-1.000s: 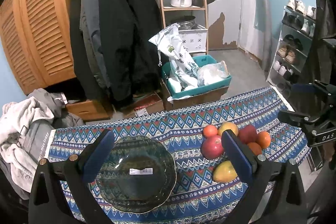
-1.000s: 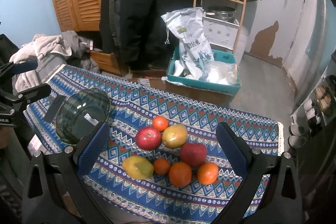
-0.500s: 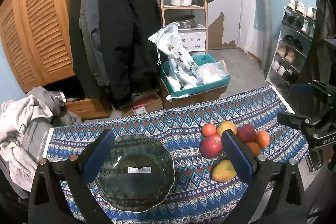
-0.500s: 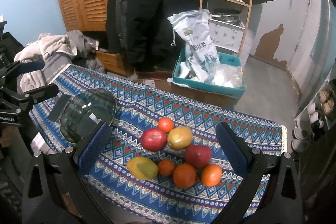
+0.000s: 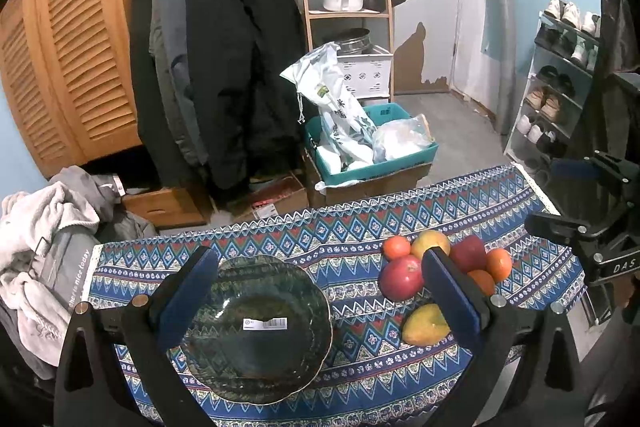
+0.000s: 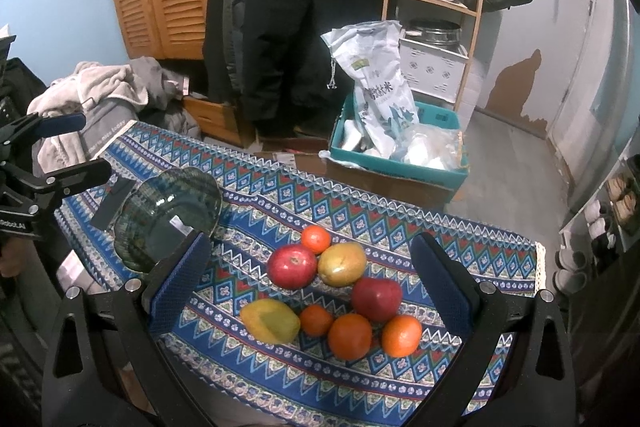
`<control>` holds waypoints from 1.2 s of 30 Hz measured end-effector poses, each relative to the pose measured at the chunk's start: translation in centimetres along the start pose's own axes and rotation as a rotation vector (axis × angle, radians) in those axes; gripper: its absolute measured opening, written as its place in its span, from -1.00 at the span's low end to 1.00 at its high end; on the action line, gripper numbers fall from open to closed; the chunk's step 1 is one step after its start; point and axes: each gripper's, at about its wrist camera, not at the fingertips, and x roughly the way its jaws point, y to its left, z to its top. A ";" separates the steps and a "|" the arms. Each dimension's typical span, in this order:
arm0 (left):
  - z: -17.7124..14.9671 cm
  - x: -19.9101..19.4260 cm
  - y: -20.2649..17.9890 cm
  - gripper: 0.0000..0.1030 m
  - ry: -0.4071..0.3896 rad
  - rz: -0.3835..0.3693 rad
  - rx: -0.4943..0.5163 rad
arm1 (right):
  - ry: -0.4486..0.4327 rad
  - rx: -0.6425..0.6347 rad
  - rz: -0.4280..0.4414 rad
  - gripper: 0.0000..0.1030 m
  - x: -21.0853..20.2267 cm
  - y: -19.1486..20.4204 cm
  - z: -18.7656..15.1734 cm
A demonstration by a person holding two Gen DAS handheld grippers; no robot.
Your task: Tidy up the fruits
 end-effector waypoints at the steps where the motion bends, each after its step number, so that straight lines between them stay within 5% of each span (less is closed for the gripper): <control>1: 0.0 0.0 0.0 1.00 0.000 -0.001 0.000 | 0.000 0.001 0.002 0.95 0.0 0.0 0.0; 36: -0.3 0.4 -0.3 1.00 0.010 -0.018 0.008 | 0.007 0.005 -0.004 0.94 -0.2 -0.5 -0.1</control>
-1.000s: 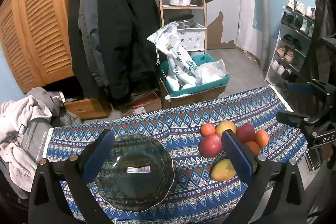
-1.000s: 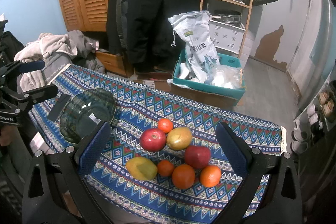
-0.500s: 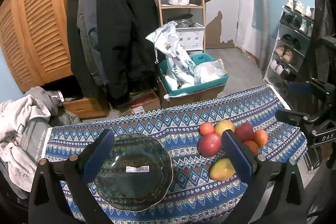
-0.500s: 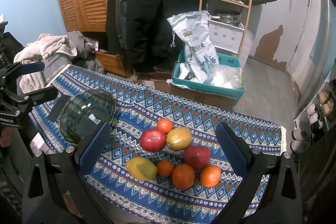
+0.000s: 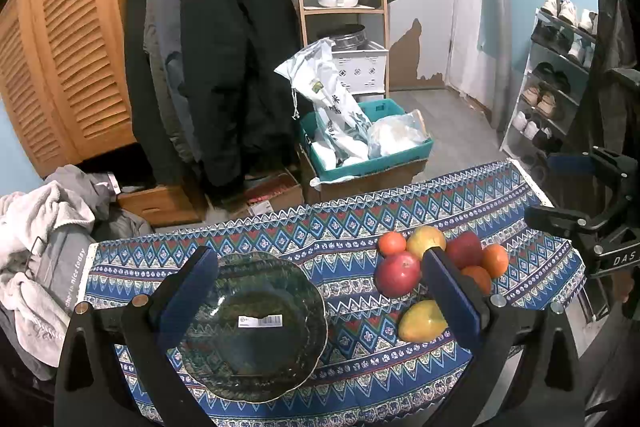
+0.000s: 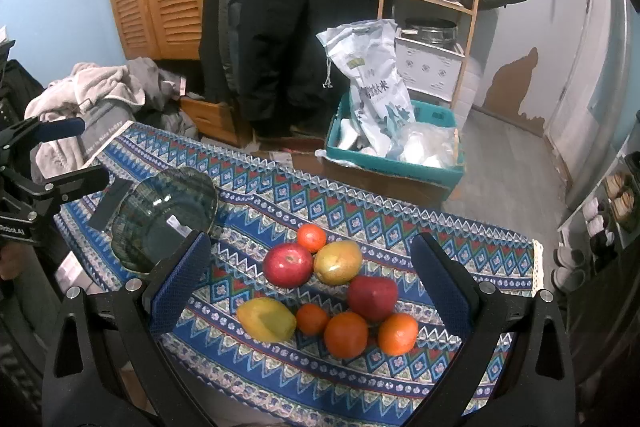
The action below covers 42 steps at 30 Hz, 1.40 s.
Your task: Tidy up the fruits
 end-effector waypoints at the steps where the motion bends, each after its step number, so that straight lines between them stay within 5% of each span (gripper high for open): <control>1: 0.0 0.0 0.0 1.00 0.001 0.000 0.000 | 0.002 0.001 -0.002 0.94 0.0 -0.2 -0.1; 12: -0.3 2.1 -0.9 1.00 0.036 -0.002 0.038 | 0.023 0.020 -0.016 0.94 0.2 -1.3 -0.4; 32: -4.1 11.6 -5.5 0.99 0.287 -0.145 0.042 | 0.199 0.128 -0.141 0.86 3.7 -7.4 -5.4; 42: -5.0 12.4 -9.1 0.99 0.255 -0.145 0.133 | 0.304 0.151 -0.183 0.85 6.0 -9.7 -8.5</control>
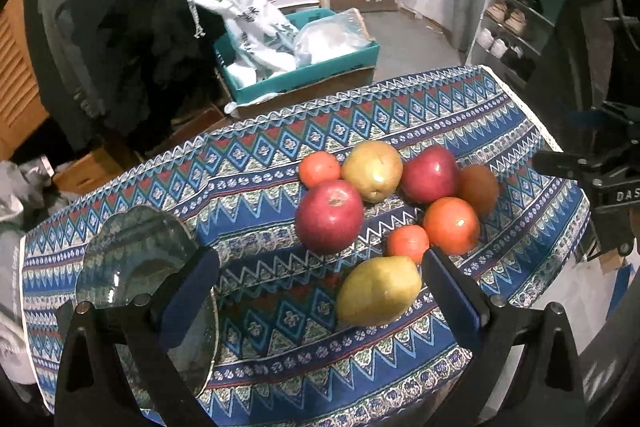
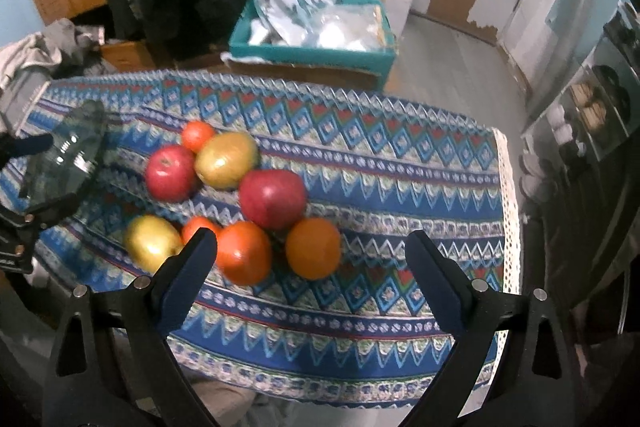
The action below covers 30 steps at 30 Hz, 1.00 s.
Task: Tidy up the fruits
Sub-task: 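Move the left tool to the yellow-green mango and close on it while the right tool approaches an orange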
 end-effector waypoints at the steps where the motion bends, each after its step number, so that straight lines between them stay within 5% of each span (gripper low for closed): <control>1: -0.1 0.2 -0.3 0.99 0.000 0.003 0.008 | 0.010 0.003 0.000 0.85 0.4 -0.2 -0.1; 30: -3.8 12.0 -4.4 0.99 0.230 -0.042 0.054 | 0.133 0.020 -0.030 0.85 5.7 -1.9 -1.4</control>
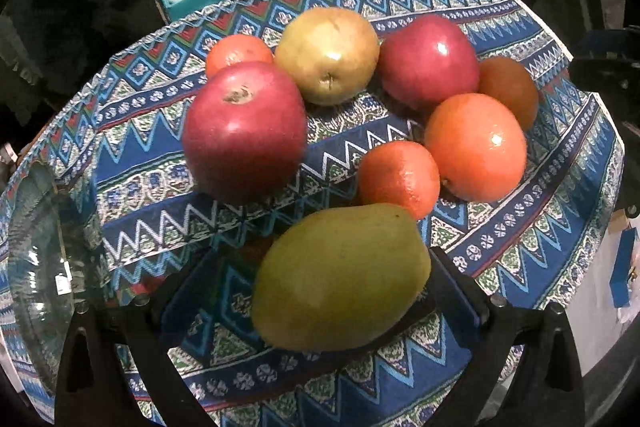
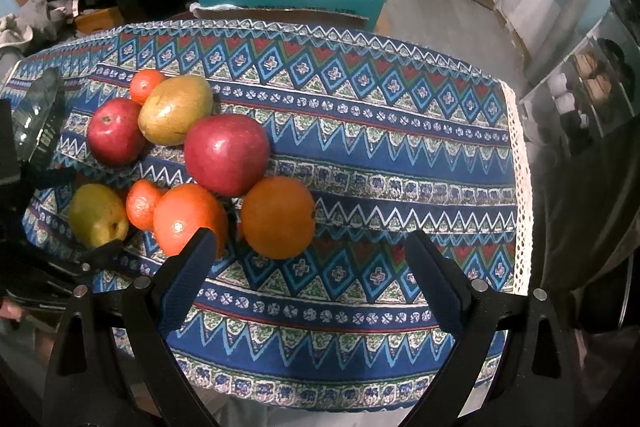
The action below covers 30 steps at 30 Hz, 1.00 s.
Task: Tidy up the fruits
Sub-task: 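Move the left tool to the yellow-green mango and close on it while the right tool approaches an orange, then lift the mango with the left tool while the right tool grasps and lifts the large orange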
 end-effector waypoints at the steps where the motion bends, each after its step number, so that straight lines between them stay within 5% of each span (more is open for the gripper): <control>1: 0.1 0.2 0.0 0.90 0.002 -0.005 -0.002 | 0.002 0.001 0.001 0.85 0.1 -0.1 0.0; 6: 0.1 0.7 -0.1 0.55 0.004 -0.063 0.010 | 0.013 0.004 0.003 0.85 0.7 -0.3 0.0; 25: -0.1 -2.0 1.6 0.53 -0.123 -0.105 -0.041 | 0.099 0.023 0.090 0.84 5.1 -0.4 1.2; 30: 0.4 -3.6 2.1 0.53 -0.177 -0.103 -0.053 | 0.149 0.068 0.138 0.66 7.4 -0.8 1.2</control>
